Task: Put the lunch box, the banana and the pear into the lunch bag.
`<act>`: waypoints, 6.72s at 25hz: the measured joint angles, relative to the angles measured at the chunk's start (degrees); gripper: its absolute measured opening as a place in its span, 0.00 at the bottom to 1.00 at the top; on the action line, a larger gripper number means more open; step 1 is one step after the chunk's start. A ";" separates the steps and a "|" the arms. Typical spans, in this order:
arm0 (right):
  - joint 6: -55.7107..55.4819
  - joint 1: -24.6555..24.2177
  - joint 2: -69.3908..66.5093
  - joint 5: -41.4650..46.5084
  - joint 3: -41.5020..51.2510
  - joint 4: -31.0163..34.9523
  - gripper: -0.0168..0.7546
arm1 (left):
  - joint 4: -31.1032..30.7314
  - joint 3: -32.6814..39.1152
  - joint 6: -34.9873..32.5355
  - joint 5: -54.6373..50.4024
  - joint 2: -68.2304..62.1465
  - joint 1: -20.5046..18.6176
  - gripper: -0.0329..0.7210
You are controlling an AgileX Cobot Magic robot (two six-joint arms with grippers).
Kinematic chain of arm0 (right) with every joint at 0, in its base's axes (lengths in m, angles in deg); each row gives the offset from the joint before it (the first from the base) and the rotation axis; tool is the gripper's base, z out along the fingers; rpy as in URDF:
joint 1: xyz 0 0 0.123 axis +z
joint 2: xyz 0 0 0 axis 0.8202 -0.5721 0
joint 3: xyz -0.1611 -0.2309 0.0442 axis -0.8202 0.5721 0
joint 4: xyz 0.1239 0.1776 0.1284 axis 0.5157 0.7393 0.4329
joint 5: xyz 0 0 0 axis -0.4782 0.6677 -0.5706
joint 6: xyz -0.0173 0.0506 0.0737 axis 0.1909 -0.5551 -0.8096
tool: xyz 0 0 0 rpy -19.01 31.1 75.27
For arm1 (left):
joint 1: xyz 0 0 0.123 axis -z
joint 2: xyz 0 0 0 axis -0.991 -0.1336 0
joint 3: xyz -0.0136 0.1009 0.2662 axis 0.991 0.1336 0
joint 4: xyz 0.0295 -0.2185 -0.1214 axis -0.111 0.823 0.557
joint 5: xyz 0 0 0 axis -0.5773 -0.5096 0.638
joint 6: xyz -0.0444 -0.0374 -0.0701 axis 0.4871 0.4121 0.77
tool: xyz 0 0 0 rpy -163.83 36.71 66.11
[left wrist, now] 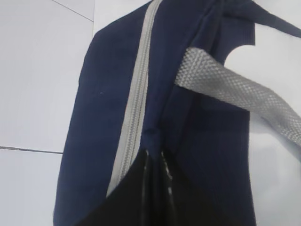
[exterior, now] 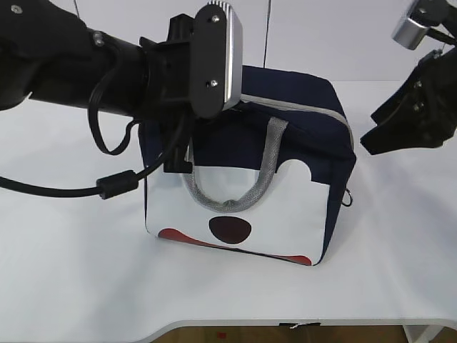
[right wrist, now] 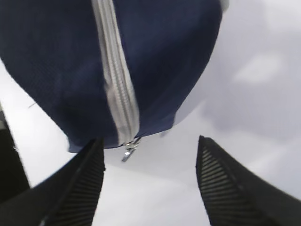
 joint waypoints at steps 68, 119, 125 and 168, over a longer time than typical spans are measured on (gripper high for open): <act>2.27 0.00 17.76 12.90 -6.01 -4.07 0.66 | -24.38 0.00 52.40 -20.54 20.12 -9.43 0.63; -49.25 11.05 58.72 3.19 17.66 -26.94 0.66 | -28.41 24.63 84.58 -32.88 51.94 -20.62 0.63; -55.75 11.05 66.94 3.19 22.33 -31.00 0.66 | -25.97 28.99 84.79 -32.53 56.74 -20.62 0.63; -69.45 11.05 89.44 7.42 40.86 -39.80 0.62 | -35.51 33.46 99.71 -52.98 82.48 -20.62 0.60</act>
